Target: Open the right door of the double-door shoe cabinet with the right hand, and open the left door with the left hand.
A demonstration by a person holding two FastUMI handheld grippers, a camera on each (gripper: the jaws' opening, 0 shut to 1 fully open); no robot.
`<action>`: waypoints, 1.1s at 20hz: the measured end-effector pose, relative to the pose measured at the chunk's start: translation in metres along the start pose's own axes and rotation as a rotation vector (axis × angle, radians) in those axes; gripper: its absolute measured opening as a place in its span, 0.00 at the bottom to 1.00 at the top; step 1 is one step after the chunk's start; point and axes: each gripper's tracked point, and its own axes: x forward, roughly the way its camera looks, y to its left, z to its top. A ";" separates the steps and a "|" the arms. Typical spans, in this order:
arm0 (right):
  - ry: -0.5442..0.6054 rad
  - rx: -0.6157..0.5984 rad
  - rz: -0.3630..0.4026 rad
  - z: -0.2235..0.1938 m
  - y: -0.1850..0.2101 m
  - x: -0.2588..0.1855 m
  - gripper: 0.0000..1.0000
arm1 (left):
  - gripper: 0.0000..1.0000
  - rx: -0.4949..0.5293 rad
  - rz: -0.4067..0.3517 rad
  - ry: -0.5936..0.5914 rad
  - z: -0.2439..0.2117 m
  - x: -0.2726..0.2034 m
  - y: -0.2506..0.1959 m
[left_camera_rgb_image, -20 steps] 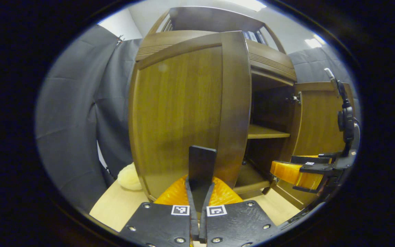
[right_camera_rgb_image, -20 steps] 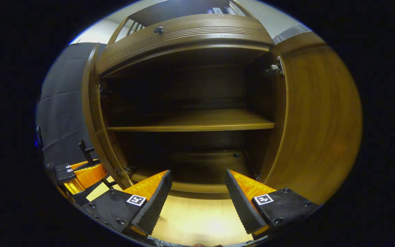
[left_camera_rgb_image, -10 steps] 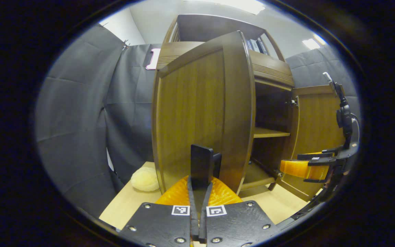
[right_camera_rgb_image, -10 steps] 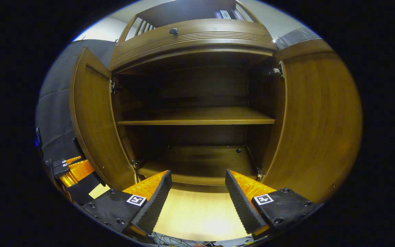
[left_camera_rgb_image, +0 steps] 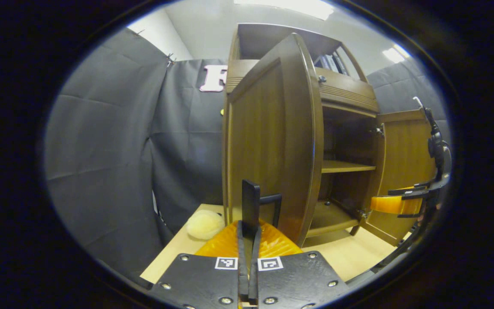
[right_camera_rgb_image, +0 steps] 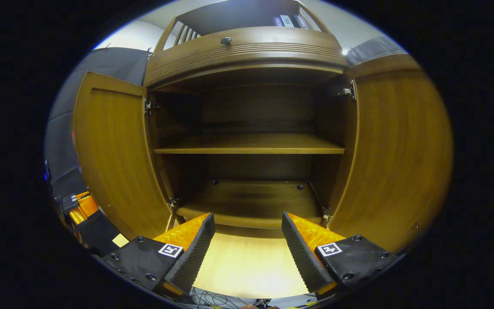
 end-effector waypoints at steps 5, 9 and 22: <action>-0.021 -0.013 -0.006 0.004 0.003 -0.018 0.93 | 0.04 -0.007 -0.035 -0.019 0.003 -0.002 0.014; -0.064 -0.020 -0.056 0.017 -0.006 -0.031 0.98 | 0.04 0.017 -0.035 -0.028 0.005 -0.002 0.034; -0.119 -0.013 -0.303 0.021 -0.087 -0.106 0.94 | 0.03 0.008 -0.089 -0.039 0.002 -0.010 0.034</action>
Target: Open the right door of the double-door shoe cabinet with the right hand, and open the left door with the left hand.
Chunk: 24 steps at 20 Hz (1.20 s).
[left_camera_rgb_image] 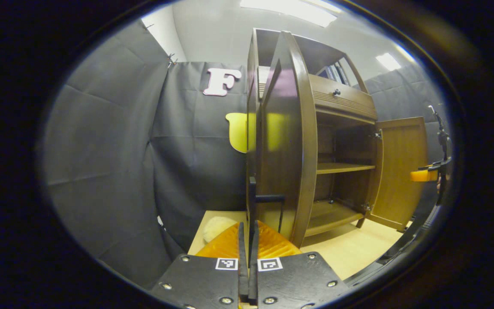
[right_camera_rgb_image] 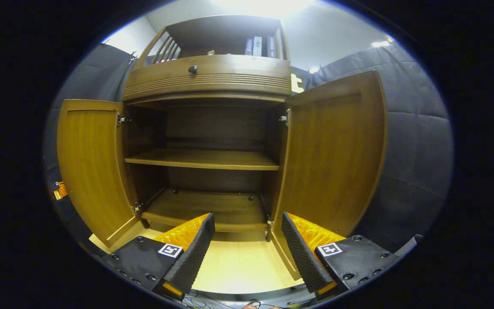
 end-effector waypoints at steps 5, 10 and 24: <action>-0.005 0.022 -0.016 0.002 -0.030 0.005 0.94 | 0.03 -0.004 0.087 0.023 0.005 -0.003 0.007; 0.030 0.024 0.125 -0.010 -0.034 0.015 0.94 | 0.02 0.061 0.252 0.014 0.026 -0.014 0.013; -0.019 -0.021 0.373 -0.002 -0.033 0.001 0.95 | 1.00 -0.110 0.348 -0.126 0.052 -0.023 -0.040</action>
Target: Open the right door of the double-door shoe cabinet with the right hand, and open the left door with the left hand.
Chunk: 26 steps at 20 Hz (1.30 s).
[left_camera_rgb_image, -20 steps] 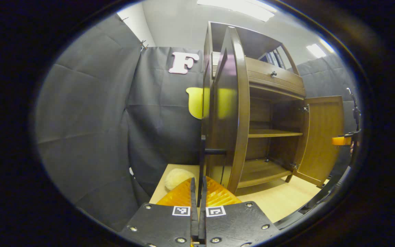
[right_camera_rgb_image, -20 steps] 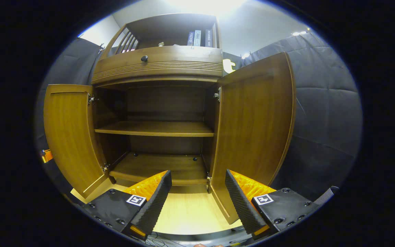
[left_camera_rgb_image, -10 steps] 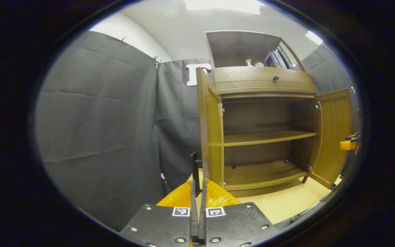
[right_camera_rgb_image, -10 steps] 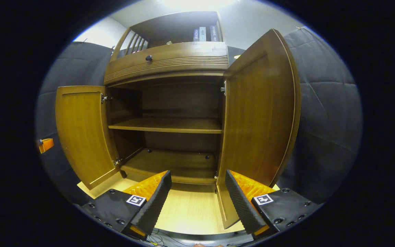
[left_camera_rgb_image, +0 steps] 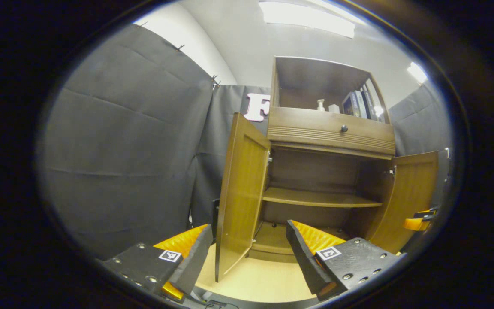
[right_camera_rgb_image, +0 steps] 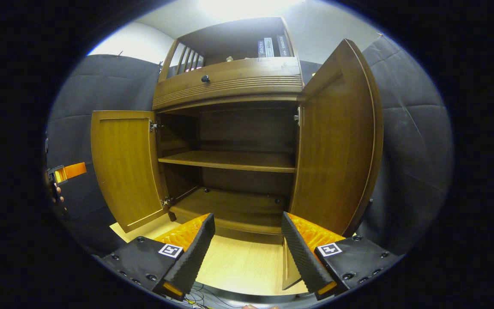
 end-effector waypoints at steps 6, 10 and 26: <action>-0.016 -0.007 0.038 0.008 0.000 -0.009 0.93 | 1.00 0.040 -0.083 -0.009 0.003 0.004 -0.029; -0.021 0.007 0.033 0.016 0.001 -0.013 0.93 | 1.00 0.051 -0.163 0.011 0.001 0.004 -0.047; 0.013 -0.003 -0.095 0.016 0.071 -0.007 0.93 | 1.00 0.189 -0.385 0.057 -0.019 0.011 -0.049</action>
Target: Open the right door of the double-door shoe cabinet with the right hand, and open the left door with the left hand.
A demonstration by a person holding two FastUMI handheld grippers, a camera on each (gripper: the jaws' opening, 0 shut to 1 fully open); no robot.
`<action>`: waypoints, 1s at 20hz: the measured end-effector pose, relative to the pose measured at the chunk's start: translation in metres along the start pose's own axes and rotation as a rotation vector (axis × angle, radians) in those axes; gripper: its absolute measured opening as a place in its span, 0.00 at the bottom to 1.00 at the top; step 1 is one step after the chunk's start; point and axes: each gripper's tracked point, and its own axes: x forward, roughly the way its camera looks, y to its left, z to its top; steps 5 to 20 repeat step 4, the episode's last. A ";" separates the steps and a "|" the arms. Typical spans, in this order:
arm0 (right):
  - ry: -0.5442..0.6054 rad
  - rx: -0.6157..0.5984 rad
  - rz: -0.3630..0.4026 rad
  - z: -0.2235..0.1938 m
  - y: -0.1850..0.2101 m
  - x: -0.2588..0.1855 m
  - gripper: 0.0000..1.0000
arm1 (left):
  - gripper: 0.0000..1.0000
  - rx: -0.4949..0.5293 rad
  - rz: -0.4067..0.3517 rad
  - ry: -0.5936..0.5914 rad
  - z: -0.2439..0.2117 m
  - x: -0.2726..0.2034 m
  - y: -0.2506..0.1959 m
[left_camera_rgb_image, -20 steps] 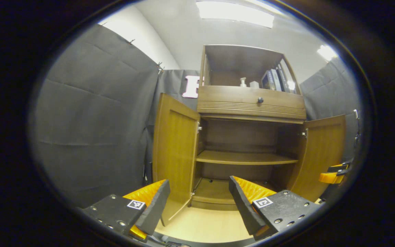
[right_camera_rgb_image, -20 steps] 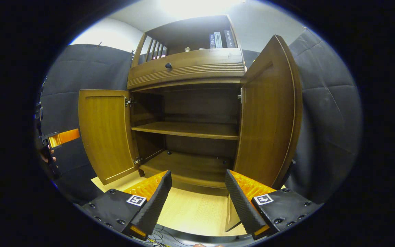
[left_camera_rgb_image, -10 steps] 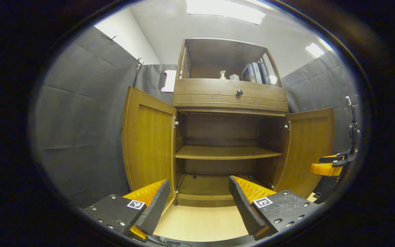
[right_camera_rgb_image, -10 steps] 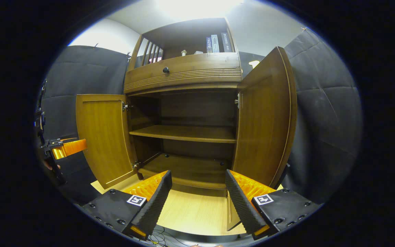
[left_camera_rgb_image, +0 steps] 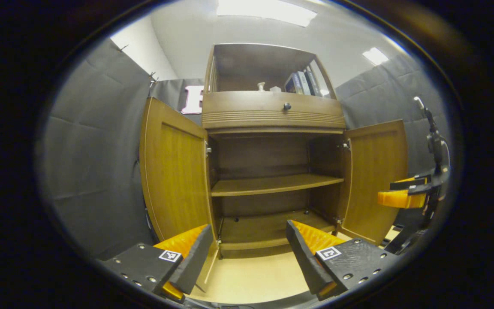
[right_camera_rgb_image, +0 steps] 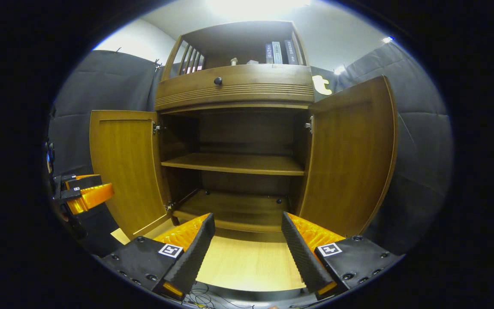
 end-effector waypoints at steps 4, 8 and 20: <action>0.010 -0.050 -0.025 0.000 0.012 0.001 0.94 | 1.00 0.048 -0.044 0.017 -0.009 -0.001 0.000; 0.010 -0.050 -0.025 0.000 0.012 0.001 0.94 | 1.00 0.048 -0.044 0.017 -0.009 -0.001 0.000; 0.010 -0.050 -0.025 0.000 0.012 0.001 0.94 | 1.00 0.048 -0.044 0.017 -0.009 -0.001 0.000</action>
